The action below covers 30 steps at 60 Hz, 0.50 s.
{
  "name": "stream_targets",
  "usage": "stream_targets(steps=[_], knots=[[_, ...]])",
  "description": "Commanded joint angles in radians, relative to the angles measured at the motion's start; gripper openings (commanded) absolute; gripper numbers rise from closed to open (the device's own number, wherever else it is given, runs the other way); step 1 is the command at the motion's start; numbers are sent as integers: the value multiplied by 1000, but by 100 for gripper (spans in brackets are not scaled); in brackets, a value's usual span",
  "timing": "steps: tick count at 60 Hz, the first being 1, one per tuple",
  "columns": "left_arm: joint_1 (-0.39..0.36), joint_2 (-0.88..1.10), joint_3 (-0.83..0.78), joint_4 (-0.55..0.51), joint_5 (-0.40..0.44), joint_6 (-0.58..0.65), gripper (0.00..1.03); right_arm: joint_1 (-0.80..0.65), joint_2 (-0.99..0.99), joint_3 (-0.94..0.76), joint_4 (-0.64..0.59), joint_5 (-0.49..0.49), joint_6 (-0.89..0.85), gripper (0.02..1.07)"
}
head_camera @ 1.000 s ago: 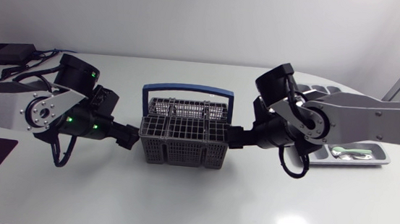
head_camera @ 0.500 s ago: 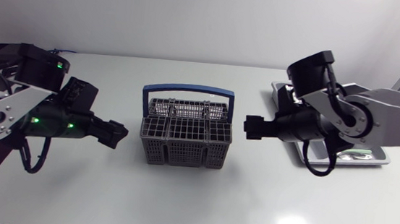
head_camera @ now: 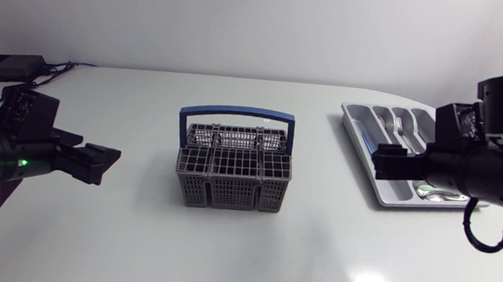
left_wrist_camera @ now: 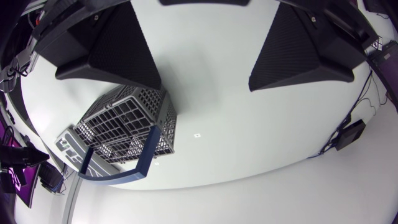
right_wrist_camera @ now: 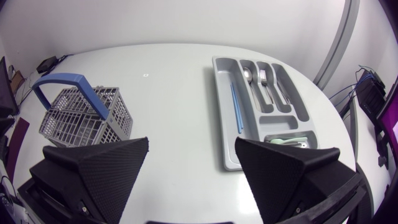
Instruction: Unload the cutlery basket into the drawer organizer.
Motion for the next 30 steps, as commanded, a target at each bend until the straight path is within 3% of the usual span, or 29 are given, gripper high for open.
stream_targets(steps=[1, 30], knots=[[16, -50, -42, -4, 5, 30, 99, -20, -58, -49, -11, 0, -39, 102], [53, -266, -162, -8, 5, 21, 99, -66, -384, -198, -20, 0, -65, 102]])
